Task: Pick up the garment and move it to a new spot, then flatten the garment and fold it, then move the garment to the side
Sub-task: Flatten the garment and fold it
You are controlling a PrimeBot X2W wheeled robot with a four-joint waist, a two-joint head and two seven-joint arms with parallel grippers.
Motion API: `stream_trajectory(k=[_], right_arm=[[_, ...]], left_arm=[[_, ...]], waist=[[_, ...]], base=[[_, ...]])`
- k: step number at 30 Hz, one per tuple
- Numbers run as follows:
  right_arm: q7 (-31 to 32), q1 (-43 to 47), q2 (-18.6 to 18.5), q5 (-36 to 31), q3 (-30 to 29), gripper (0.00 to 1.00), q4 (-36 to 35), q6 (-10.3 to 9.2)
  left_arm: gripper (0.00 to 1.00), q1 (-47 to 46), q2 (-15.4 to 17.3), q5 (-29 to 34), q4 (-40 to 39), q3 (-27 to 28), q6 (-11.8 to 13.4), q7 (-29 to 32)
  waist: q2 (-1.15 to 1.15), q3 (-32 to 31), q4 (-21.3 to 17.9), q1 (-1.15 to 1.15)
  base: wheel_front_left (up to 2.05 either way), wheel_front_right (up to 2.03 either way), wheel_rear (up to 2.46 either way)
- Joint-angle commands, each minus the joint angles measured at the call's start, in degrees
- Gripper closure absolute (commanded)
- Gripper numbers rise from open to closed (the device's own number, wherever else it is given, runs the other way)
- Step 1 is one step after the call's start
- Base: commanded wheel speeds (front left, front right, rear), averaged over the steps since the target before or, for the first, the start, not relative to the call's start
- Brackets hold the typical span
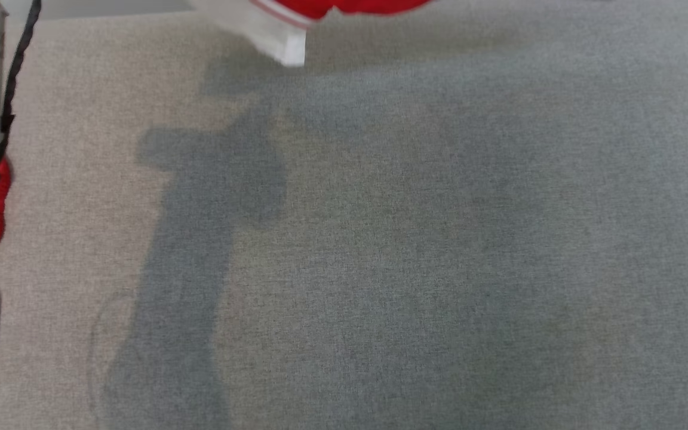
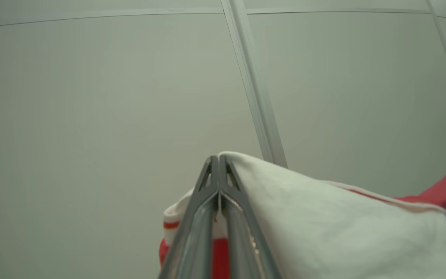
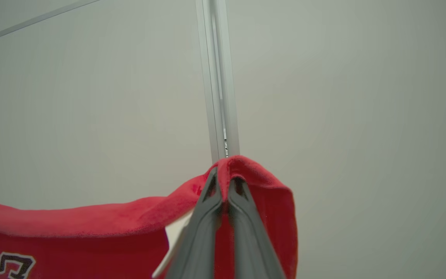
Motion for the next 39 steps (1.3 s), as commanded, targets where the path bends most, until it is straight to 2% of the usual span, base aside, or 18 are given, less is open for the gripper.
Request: stream_trajectory(k=[1,7,11,15,20,26,32,39], right_arm=[[-1.90,-1.52,0.36,-0.53,0.88,1.00,4.04,0.01],[-4.66,-1.51,2.84,-1.00,4.31,1.00,19.68,0.02],[-5.21,0.78,3.83,0.22,6.23,1.00,24.64,0.01],[-5.85,6.86,4.47,2.71,8.92,1.00,30.00,0.01],[-6.06,12.85,4.78,5.84,10.56,1.00,32.17,0.00],[-6.05,22.25,4.19,9.71,11.63,1.00,28.44,0.00],[-6.04,36.27,3.36,12.69,12.49,1.00,22.19,0.00],[-6.04,50.14,2.18,13.45,12.67,1.00,14.73,0.00]], left_arm=[[1.00,-1.00,-0.99,-0.39,3.96,-0.16,-0.50,-0.34],[1.00,1.56,-5.42,-4.15,20.85,-1.49,-1.83,0.24],[1.00,4.17,-6.94,-5.94,26.48,-1.62,-2.20,-0.13],[1.00,11.66,-8.72,-9.01,33.63,-1.83,-2.34,-0.53],[1.00,19.18,-9.70,-12.25,35.97,-2.83,-2.41,-0.80],[1.00,27.02,-7.25,-13.21,31.51,-2.13,-2.40,-0.85],[1.00,41.89,-5.74,-9.14,19.60,1.47,-0.75,-0.88],[1.00,61.59,-6.04,-4.85,3.84,5.18,2.24,-0.88]], waist=[[0.00,1.15,0.03,0.00],[0.00,2.68,0.77,0.00],[0.00,3.61,0.85,0.00],[0.00,3.44,0.91,0.00],[0.00,2.54,0.72,0.00],[0.00,-1.24,0.66,0.00],[0.00,-7.22,0.62,0.00],[0.00,-13.14,0.61,0.00]], base=[[0.00,0.00,0.00],[0.00,0.00,0.00],[0.00,0.00,0.00],[0.00,0.00,0.00],[0.00,0.00,0.00],[0.00,0.00,0.00],[0.00,0.00,0.00],[0.00,0.00,0.00]])
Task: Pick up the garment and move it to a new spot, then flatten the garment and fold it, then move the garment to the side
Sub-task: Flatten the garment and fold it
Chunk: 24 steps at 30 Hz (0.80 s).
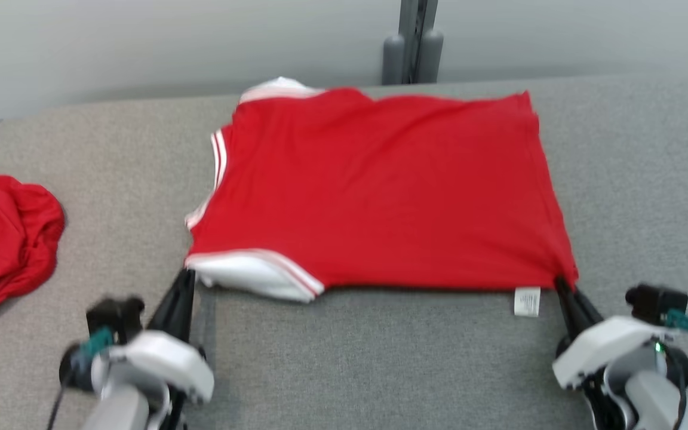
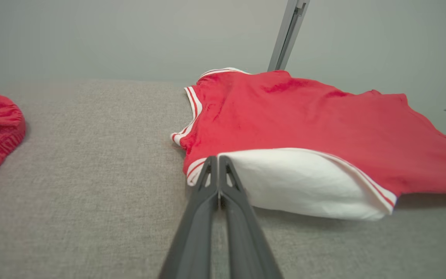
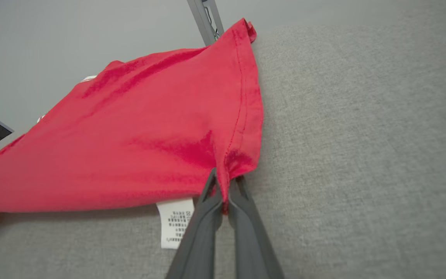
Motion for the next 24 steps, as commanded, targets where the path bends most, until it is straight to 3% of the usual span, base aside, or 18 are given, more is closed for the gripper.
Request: stream_trajectory(k=[1,3,11,24], right_arm=[[-0.26,2.17,-0.74,-0.02,0.01,1.00,-0.86,-0.01],[-0.27,7.26,-1.28,-0.82,-0.37,1.00,-4.19,-0.01],[-0.28,20.64,-1.83,-4.02,-6.17,1.00,-12.80,-0.01],[2.99,36.33,-0.72,-10.83,-13.60,1.00,-24.15,-0.01]], left_arm=[[1.00,2.84,0.34,0.53,-1.94,0.74,0.80,-0.25],[1.00,11.53,0.30,1.50,-8.42,1.54,2.14,-0.26],[1.00,29.20,1.97,2.91,-26.04,-0.34,6.31,3.84],[1.00,44.43,5.34,2.88,-45.90,-1.33,11.54,13.57]], waist=[[0.00,-2.64,-0.06,0.00],[0.00,-5.26,-0.18,0.00],[0.00,-9.60,0.42,0.00],[0.00,-11.51,1.44,0.00]], base=[[0.00,0.00,0.00],[0.00,0.00,0.00],[0.00,0.00,0.00],[0.00,0.00,0.00]])
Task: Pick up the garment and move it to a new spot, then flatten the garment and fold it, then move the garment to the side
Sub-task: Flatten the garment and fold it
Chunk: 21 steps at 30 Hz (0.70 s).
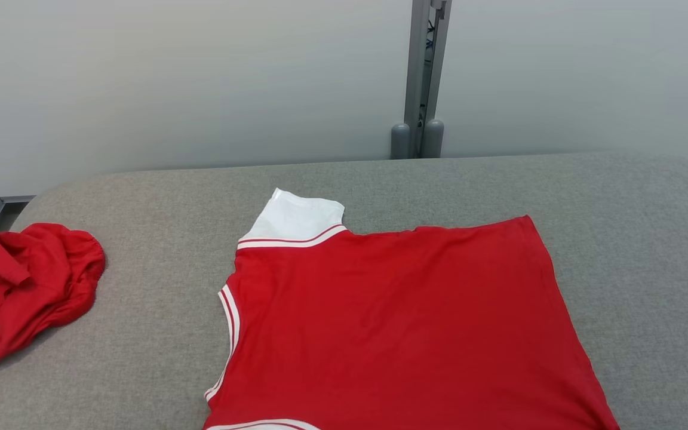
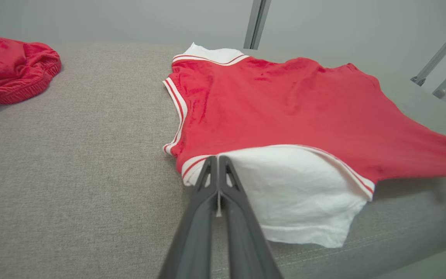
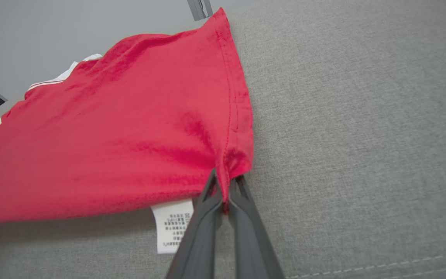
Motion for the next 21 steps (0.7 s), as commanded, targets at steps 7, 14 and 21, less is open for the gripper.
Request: stream_trajectory(k=[7,14,21], right_arm=[[6.10,2.88,2.44,-4.06,-5.06,1.00,-6.01,-0.01],[14.56,-0.76,4.08,-5.34,-7.83,1.00,-9.57,-0.01],[16.79,-8.87,3.28,-5.03,-7.80,1.00,-11.18,0.00]], left_arm=[[1.00,-1.27,1.02,-0.08,-1.82,-0.33,0.10,2.18],[1.00,-8.96,1.27,-1.36,0.86,-0.91,-2.34,5.32],[1.00,-20.25,0.76,-1.67,5.15,-1.50,-5.11,6.89]], waist=[[0.00,0.28,-0.20,0.00],[0.00,2.83,-0.74,0.00],[0.00,8.60,-0.78,0.00]], base=[[0.00,0.00,0.00],[0.00,0.00,0.00],[0.00,0.00,0.00]])
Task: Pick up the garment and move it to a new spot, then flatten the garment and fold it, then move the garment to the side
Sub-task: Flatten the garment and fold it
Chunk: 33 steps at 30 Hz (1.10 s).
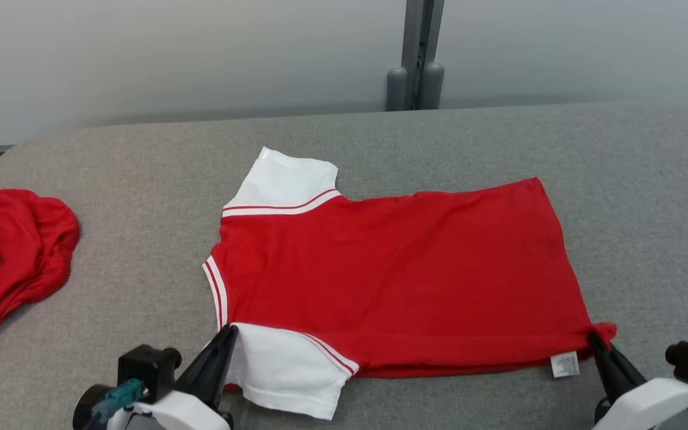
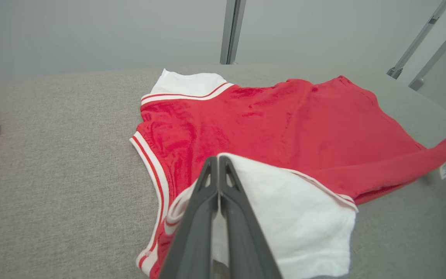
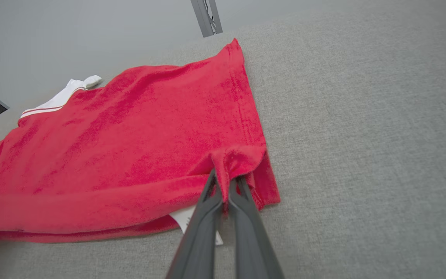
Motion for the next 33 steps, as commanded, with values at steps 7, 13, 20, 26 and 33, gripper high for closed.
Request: stream_trajectory(k=[7,13,20,26,33], right_arm=[[-0.67,-9.84,-1.66,1.29,1.30,1.00,4.65,0.01],[-2.24,-13.38,-2.18,2.78,2.17,1.00,7.97,0.01],[-8.07,-14.42,-2.21,4.18,3.90,0.00,8.07,0.01],[-16.59,-11.88,-2.17,-0.12,3.72,0.00,5.07,0.01],[-19.57,-8.25,-0.18,-7.81,1.09,0.00,-1.88,0.01]], left_arm=[[1.00,-10.12,-0.67,-0.72,6.88,0.06,-2.55,-0.47],[0.99,-14.30,-2.00,-1.64,11.08,-0.08,-3.89,-1.82],[0.00,-15.05,-3.42,-2.07,13.55,1.58,-2.99,-7.40],[0.00,-12.07,-4.92,1.22,11.85,3.56,1.66,-17.56],[0.00,-7.70,-5.86,4.77,7.39,6.95,4.86,-20.56]], waist=[[0.00,6.82,0.23,0.00],[0.00,8.67,0.62,0.00],[0.00,9.08,0.06,0.00],[0.00,7.15,-0.51,0.00],[0.00,3.49,-1.03,0.00]], base=[[0.00,0.00,0.00],[0.00,0.00,0.00],[0.00,0.00,0.00],[0.00,0.00,0.00],[0.00,0.00,0.00]])
